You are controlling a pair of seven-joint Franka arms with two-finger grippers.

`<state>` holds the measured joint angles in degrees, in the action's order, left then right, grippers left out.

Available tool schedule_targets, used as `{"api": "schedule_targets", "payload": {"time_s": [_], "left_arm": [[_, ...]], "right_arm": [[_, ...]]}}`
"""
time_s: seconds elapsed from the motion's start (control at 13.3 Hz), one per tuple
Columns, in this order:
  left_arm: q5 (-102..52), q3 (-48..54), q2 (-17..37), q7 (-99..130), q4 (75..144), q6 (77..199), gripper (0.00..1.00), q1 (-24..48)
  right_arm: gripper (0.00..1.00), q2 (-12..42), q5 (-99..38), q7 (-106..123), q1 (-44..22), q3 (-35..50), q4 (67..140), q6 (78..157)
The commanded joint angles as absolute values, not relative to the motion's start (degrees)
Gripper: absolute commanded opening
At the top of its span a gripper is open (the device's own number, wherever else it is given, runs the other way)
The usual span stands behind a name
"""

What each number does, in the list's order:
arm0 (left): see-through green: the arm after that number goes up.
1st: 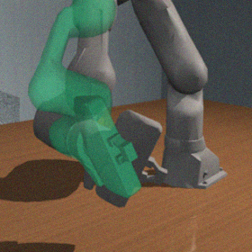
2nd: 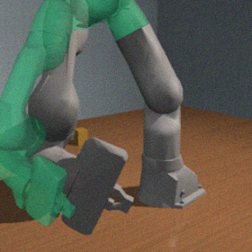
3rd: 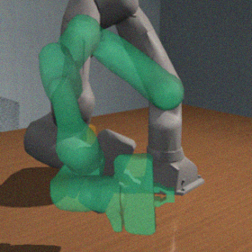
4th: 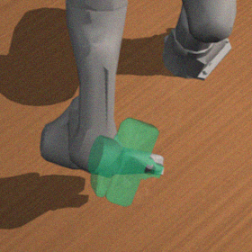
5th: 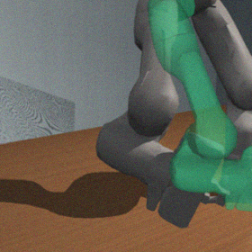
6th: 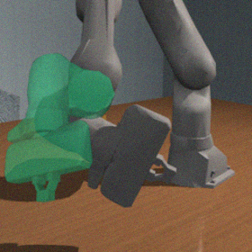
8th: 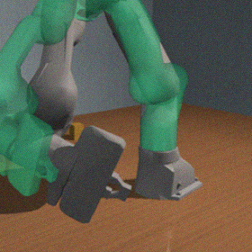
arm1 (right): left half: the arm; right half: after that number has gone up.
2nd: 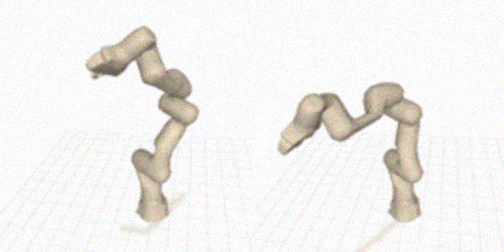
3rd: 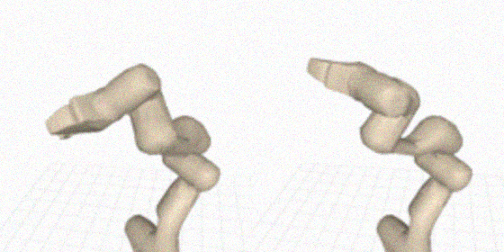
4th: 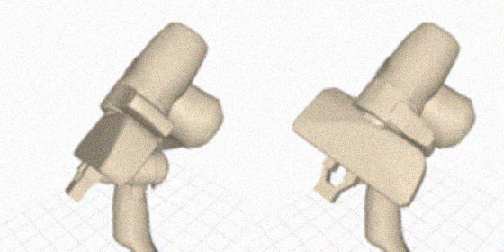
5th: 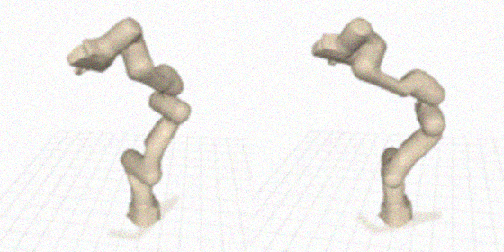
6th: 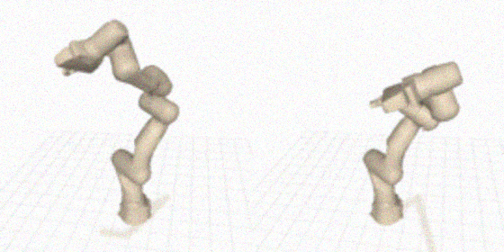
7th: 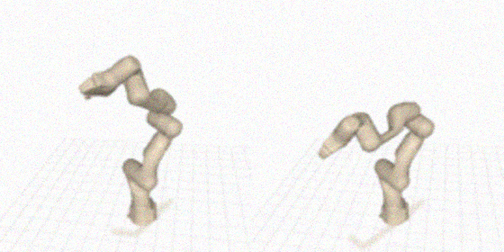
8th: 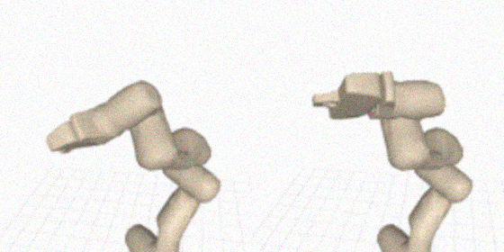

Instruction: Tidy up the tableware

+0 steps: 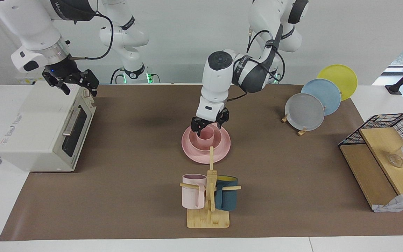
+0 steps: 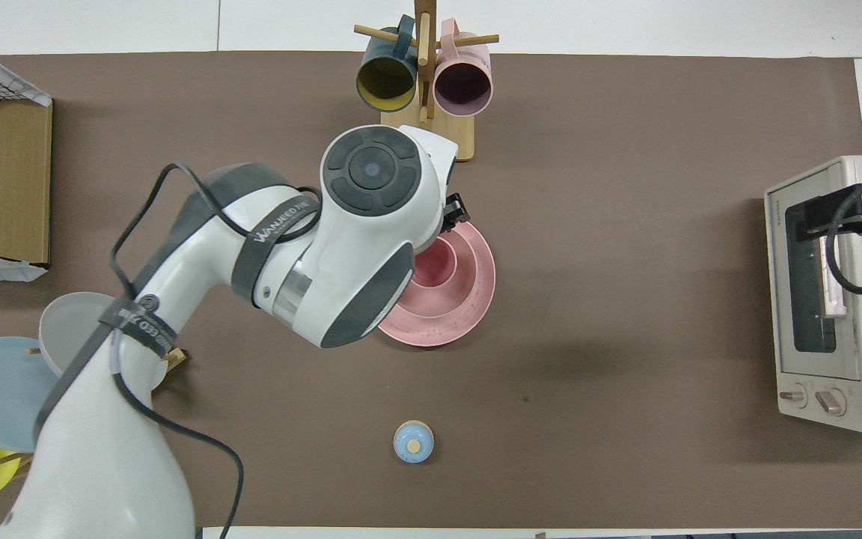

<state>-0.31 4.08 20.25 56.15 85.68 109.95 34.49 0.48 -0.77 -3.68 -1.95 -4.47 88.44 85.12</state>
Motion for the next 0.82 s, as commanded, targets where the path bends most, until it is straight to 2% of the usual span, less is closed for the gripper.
{"api": "schedule_targets", "payload": {"time_s": [0.0,0.6,0.75], "left_arm": [[-2.8,4.3,16.1,49.2,86.1,104.9,1.0,29.3],[-3.5,3.7,7.4,11.4,86.7,92.7,1.0,4.6],[-3.5,3.5,6.0,4.2,88.0,91.9,1.0,1.1]], "right_arm": [[1.0,-0.2,-1.0,-2.1,-2.0,-4.1,88.7,85.8],[1.0,-0.4,-1.1,-2.4,-1.8,-4.1,89.2,85.3],[1.0,-0.4,-1.1,-2.4,-1.6,-4.2,89.2,85.3]]}}
